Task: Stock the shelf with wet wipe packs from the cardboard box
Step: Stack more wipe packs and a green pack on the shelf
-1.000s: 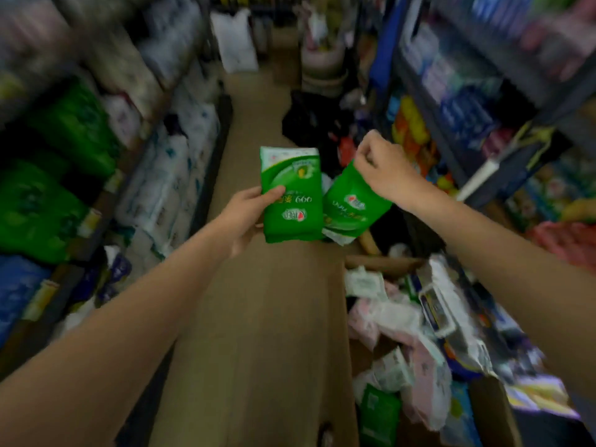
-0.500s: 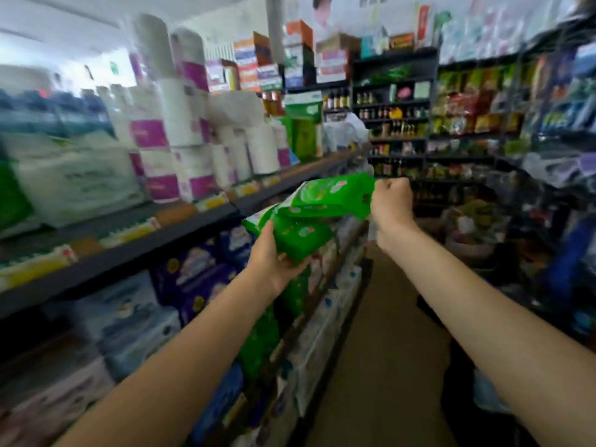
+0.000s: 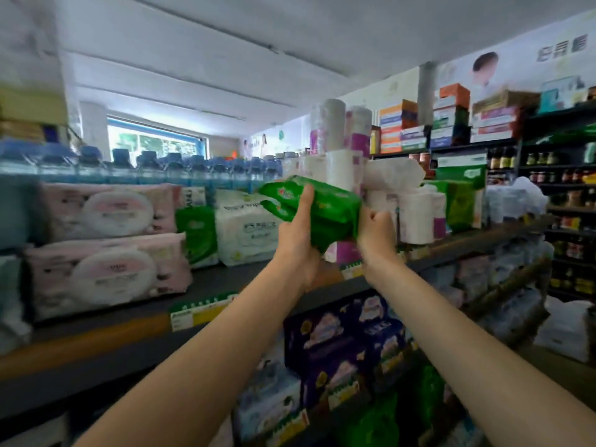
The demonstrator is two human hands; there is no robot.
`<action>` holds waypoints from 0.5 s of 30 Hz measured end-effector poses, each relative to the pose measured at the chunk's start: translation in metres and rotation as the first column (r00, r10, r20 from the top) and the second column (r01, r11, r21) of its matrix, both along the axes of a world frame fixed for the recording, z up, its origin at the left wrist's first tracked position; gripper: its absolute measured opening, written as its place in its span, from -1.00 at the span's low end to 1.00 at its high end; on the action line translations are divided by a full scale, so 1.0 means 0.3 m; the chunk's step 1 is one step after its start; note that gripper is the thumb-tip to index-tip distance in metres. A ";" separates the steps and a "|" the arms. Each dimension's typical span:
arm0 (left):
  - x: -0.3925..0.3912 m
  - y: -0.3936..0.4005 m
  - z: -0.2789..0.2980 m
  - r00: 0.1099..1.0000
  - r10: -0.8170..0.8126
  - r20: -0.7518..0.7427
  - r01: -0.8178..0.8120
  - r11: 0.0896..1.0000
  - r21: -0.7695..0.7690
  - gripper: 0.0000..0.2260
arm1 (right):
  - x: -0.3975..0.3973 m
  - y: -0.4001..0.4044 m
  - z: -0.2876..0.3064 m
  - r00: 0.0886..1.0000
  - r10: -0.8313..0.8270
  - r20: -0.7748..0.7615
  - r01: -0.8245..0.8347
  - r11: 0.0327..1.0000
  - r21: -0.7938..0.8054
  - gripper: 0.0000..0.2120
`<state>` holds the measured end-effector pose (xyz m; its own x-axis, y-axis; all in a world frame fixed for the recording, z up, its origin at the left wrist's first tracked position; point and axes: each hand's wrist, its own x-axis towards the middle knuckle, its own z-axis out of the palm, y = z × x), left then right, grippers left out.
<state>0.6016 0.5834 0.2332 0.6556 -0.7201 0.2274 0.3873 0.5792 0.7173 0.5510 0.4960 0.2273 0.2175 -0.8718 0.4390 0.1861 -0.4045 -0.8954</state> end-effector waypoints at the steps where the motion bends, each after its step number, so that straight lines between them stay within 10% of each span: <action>1: 0.027 -0.003 0.025 0.994 0.105 0.005 -0.105 0.994 0.033 -0.62 | 0.038 0.000 0.025 0.998 0.049 0.024 -0.050 0.999 0.017 -0.72; 3: 0.097 -0.008 0.073 0.958 0.282 0.047 -0.284 0.957 0.058 -0.75 | 0.100 -0.007 0.071 0.921 0.327 0.210 -0.355 0.928 0.112 -0.75; 5: 0.173 -0.006 0.109 0.889 0.433 0.149 -0.438 0.899 0.003 -0.70 | 0.140 0.003 0.108 0.651 0.639 0.410 -0.737 0.660 0.143 -0.76; 8: 0.229 0.008 0.128 0.752 0.486 0.445 -0.531 0.847 -0.028 -0.58 | 0.238 0.027 0.147 0.438 0.813 0.384 -0.898 0.418 0.138 -0.65; 12: 0.328 0.090 0.135 0.620 0.380 0.687 -0.620 0.774 0.131 -0.62 | 0.386 -0.036 0.223 0.551 0.761 0.342 -0.830 0.544 0.124 -0.54; 15: 0.439 0.233 0.142 0.446 0.531 0.721 -0.840 0.527 0.132 -0.61 | 0.472 -0.130 0.261 0.789 0.591 -0.169 -0.614 0.741 -0.271 -0.44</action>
